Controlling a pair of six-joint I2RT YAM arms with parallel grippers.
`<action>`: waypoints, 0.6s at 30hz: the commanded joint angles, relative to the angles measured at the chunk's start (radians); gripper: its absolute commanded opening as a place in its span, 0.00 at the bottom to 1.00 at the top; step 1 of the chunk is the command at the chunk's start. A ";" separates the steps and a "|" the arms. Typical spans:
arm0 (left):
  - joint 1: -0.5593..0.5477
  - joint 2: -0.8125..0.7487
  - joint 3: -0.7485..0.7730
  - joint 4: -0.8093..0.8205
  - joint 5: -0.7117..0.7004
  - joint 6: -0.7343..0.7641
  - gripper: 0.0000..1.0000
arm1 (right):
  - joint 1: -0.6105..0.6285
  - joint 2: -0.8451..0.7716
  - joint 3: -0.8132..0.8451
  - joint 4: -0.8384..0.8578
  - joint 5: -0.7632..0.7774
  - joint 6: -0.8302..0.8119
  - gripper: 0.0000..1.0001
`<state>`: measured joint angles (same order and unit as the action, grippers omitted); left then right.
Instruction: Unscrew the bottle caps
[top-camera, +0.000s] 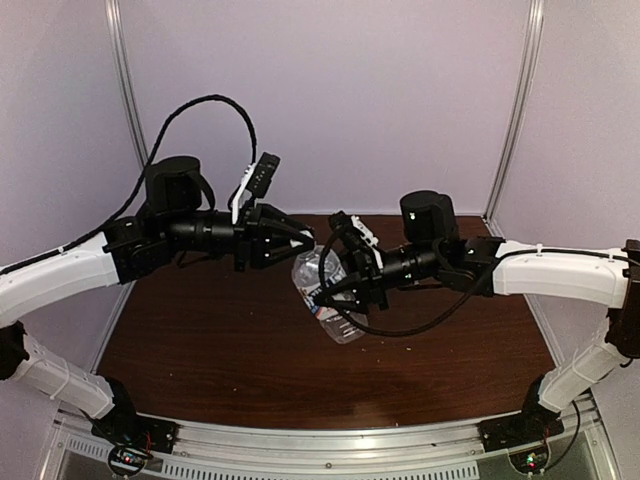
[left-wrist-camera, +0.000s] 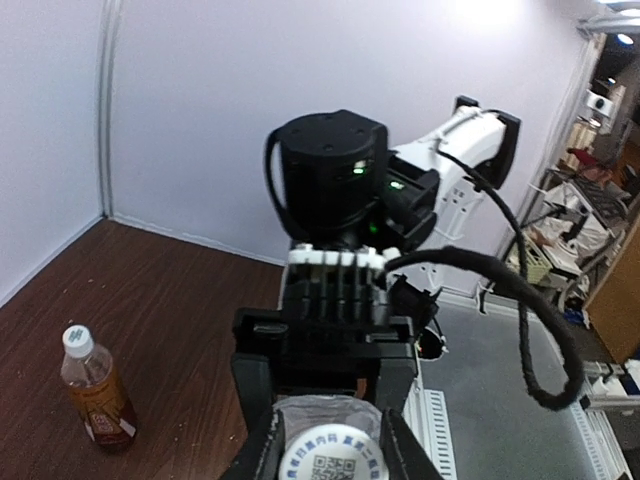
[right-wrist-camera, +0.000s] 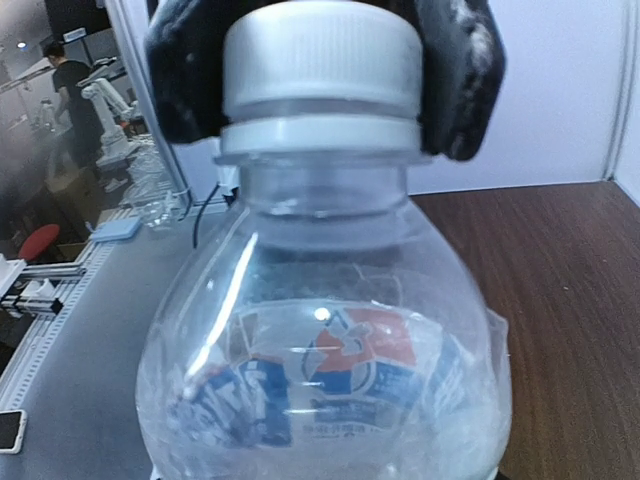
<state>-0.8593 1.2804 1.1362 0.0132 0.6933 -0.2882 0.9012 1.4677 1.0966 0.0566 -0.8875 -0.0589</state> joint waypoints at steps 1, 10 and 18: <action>-0.007 -0.007 0.058 -0.050 -0.363 -0.245 0.00 | -0.004 -0.008 0.031 -0.033 0.308 -0.036 0.42; -0.010 0.038 0.081 -0.070 -0.484 -0.354 0.00 | -0.002 0.009 0.031 -0.028 0.377 -0.028 0.42; -0.010 0.040 0.061 -0.026 -0.409 -0.272 0.33 | -0.004 -0.001 0.022 -0.043 0.322 -0.049 0.43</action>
<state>-0.8799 1.3220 1.1805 -0.0669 0.3103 -0.5697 0.9009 1.4738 1.1095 0.0193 -0.5701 -0.0624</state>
